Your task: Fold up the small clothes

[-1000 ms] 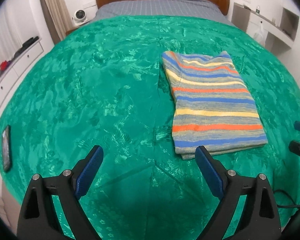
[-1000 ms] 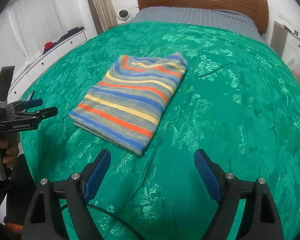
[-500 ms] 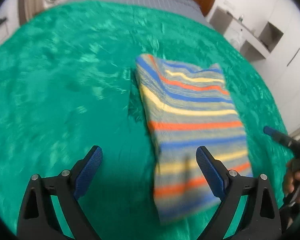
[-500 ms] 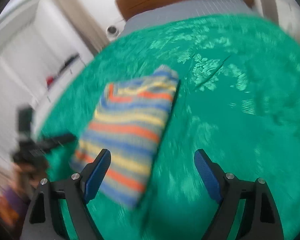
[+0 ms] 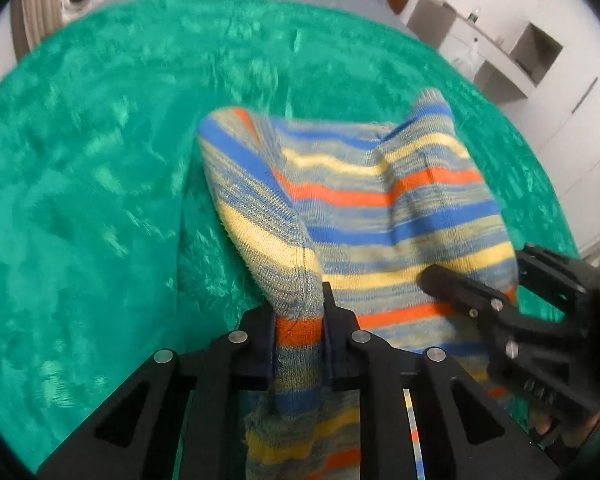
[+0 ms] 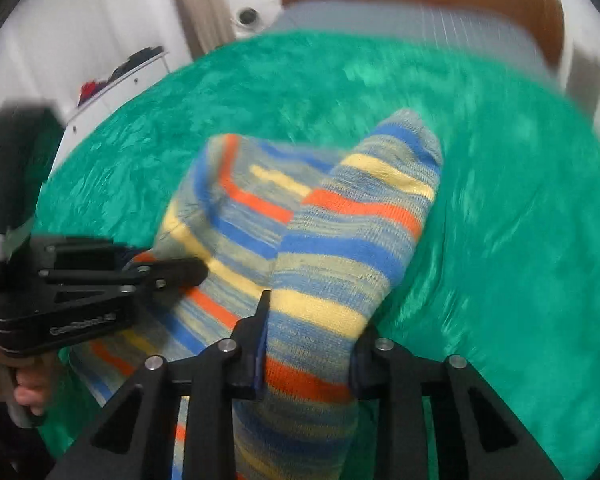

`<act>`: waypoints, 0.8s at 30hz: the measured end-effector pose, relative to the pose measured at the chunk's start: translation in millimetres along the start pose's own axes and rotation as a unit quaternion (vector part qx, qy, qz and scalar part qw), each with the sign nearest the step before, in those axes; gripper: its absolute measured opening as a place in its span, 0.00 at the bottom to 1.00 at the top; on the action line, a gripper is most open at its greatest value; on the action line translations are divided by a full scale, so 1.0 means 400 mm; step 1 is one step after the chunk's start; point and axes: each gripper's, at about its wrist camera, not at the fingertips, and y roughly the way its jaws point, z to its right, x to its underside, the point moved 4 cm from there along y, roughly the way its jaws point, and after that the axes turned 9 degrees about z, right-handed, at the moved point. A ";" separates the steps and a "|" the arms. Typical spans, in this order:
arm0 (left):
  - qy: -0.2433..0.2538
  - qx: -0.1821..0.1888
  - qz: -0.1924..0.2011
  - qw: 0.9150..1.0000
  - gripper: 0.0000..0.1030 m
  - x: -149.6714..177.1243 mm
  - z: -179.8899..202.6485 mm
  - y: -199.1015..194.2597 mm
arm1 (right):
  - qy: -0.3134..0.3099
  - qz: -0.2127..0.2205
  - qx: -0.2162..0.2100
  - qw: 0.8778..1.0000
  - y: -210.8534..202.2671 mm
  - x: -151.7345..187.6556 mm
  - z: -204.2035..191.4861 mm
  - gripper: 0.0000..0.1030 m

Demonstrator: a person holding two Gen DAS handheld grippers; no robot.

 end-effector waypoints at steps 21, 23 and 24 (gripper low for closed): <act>0.051 -0.173 0.134 0.974 0.98 0.104 0.042 -0.324 | 0.021 0.029 0.101 0.994 -0.312 0.064 0.064 1.00; 0.025 -0.166 0.138 0.976 0.99 0.126 0.056 -0.375 | 0.023 0.034 0.114 0.993 -0.374 0.075 0.047 1.00; 0.016 -0.171 0.141 0.975 0.99 0.132 0.064 -0.393 | 0.021 0.035 0.121 0.992 -0.403 0.083 0.034 1.00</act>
